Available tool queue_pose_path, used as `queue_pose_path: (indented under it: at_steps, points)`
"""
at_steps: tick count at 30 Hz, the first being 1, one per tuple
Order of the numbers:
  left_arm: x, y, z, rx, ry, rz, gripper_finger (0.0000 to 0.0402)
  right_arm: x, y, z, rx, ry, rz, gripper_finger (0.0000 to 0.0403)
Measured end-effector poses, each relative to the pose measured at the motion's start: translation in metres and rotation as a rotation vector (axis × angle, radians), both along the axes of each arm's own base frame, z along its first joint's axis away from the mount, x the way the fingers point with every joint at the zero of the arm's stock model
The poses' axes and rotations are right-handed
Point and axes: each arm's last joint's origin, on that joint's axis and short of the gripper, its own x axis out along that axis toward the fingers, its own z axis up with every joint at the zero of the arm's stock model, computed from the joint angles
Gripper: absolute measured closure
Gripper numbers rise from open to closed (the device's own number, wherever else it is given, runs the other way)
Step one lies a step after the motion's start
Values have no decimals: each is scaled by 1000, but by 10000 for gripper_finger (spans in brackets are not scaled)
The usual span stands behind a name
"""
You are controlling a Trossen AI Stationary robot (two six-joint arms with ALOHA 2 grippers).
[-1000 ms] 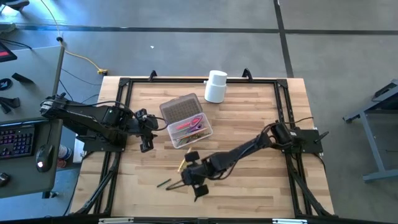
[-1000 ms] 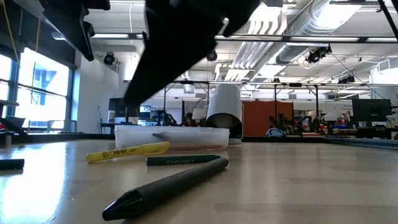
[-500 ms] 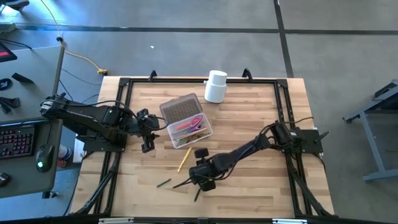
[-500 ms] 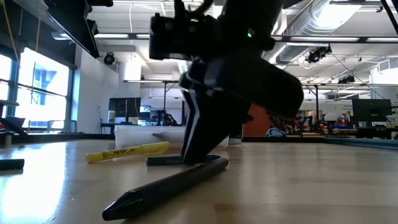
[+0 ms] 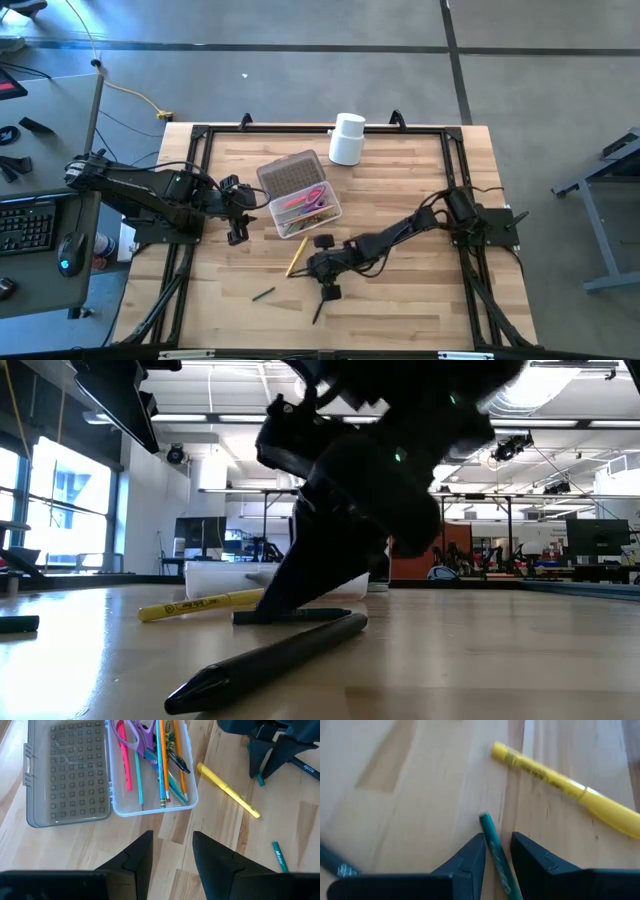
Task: Pick & place school supplies into a supply box
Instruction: Put the right green crayon into the black supply box
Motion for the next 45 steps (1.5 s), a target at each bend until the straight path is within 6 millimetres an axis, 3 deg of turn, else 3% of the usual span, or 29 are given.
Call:
queue_pose_path:
  at_steps: [9, 17, 22, 26, 30, 33, 36, 42, 45]
  points:
    - [0, 0, 0, 0, 1, 0, 229, -33, -3, -31, -74, -343, 83, 320]
    - [0, 0, 0, 0, 0, 0, 229, -45, -7, -37, -60, -358, 63, 338]
    - [0, 0, 0, 1, 0, 1, 229, -39, -7, -33, -44, -397, 104, 392]
    - [0, 0, 0, 0, -1, 1, 229, -33, -7, -19, -51, -451, 101, 380]
    - [0, 0, 0, 0, -3, 1, 229, -28, -12, 6, -236, -514, 99, 378]
    - [0, 0, 0, 0, -3, 1, 229, -19, -29, 33, -409, -583, 31, 392]
    - [0, 0, 0, 0, -3, 1, 229, -10, -54, 47, -450, -603, -66, 397]
    - [0, 0, 0, 2, -3, 2, 229, -4, -116, 32, -273, -450, -116, 383]
    - [0, 0, 0, 2, -3, 2, 229, -5, -128, 31, -217, -434, -177, 382]
